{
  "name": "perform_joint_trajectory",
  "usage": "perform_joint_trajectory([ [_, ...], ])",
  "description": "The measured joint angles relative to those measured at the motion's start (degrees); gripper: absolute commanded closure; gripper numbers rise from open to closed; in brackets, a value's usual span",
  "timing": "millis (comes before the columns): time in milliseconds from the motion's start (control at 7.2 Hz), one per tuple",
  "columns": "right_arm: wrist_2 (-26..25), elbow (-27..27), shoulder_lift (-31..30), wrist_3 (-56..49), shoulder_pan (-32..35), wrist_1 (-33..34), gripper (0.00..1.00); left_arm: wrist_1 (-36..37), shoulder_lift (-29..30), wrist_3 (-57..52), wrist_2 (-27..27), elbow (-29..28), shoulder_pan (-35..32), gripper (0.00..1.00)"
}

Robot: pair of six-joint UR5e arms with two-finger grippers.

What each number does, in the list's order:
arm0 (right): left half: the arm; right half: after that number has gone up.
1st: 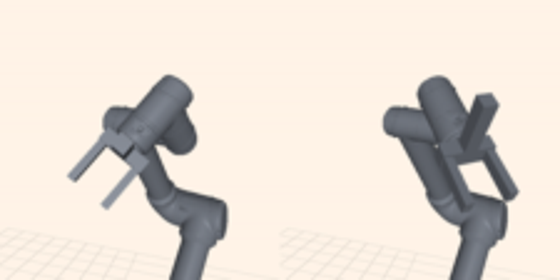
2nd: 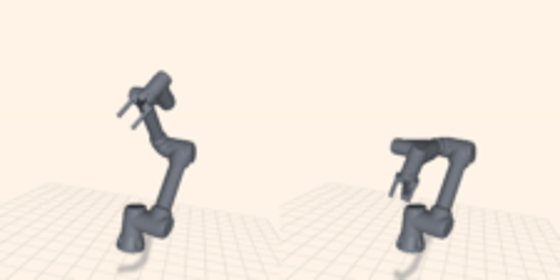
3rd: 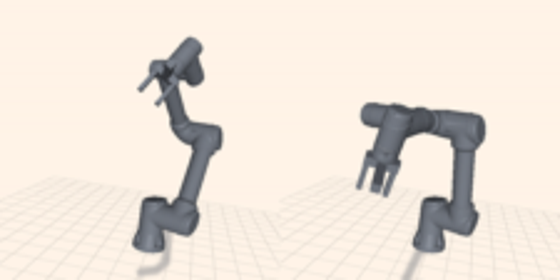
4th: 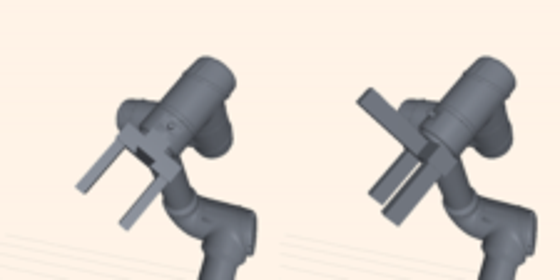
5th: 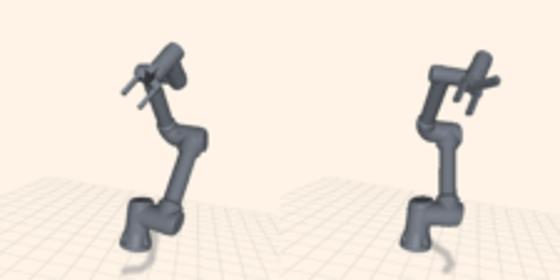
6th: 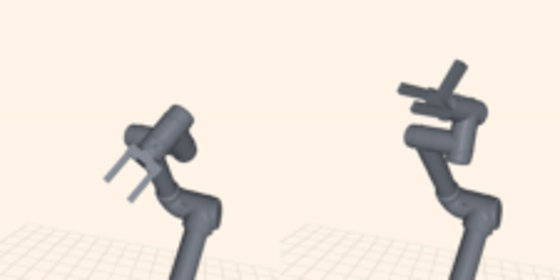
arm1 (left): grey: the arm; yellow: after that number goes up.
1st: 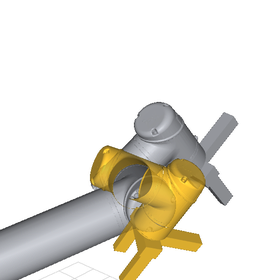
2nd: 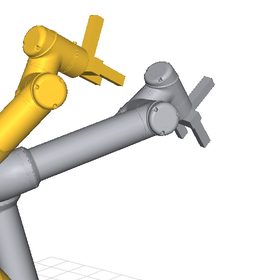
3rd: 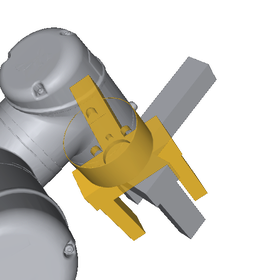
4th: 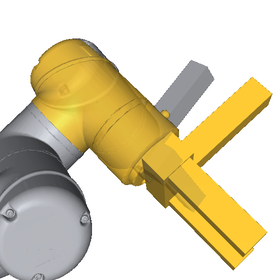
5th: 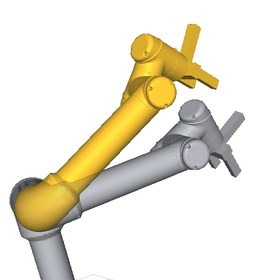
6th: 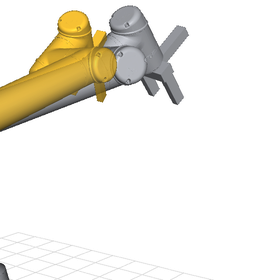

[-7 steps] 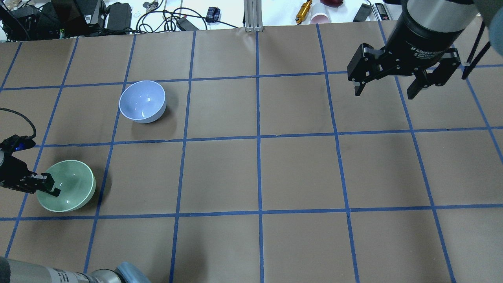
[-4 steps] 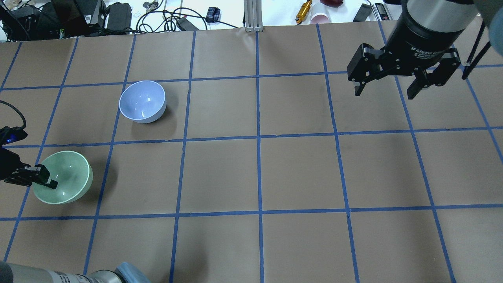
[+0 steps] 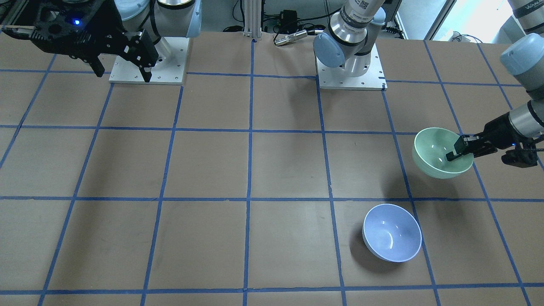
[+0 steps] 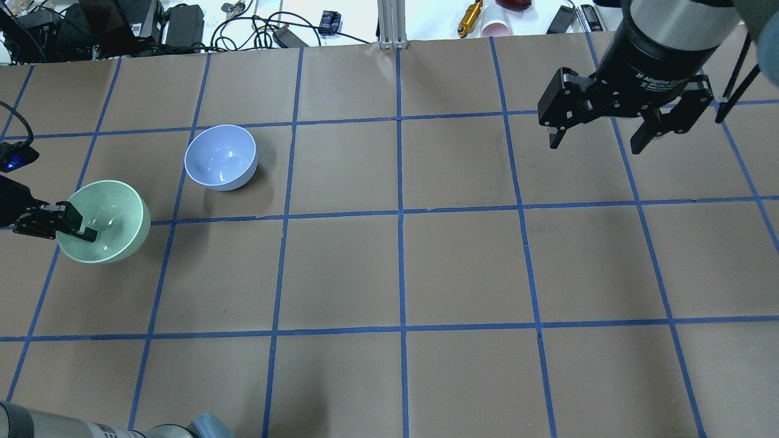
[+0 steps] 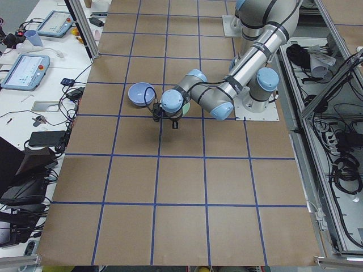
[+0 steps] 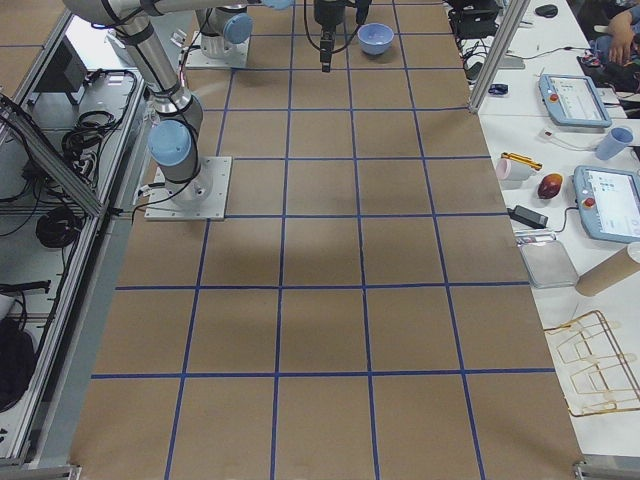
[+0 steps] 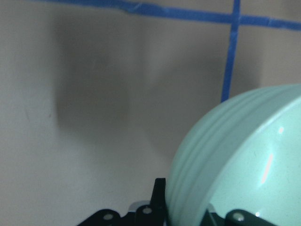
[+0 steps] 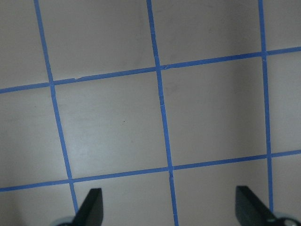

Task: Stack green bowl on blue bowl
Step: 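Lift the green bowl with the left gripper toward the blue bowl, then lower the green bowl into the pale blue bowl with the left gripper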

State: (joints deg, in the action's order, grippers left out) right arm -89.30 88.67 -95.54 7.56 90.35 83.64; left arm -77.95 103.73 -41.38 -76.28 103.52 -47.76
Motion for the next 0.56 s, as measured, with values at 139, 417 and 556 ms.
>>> perform_joint_trajectory([
  [139,0.0,0.0,0.0,0.0,0.0,0.0,0.0,0.0,0.7,3.0,2.0,-1.2,-1.7,1.0],
  [417,0.0,0.0,0.0,0.0,0.0,0.0,0.0,0.2,3.1,10.3,5.4,-4.8,-6.3,1.0],
  [556,0.0,0.0,0.0,0.0,0.0,0.0,0.0,0.5,4.5,15.1,5.8,-6.9,-9.5,1.0],
])
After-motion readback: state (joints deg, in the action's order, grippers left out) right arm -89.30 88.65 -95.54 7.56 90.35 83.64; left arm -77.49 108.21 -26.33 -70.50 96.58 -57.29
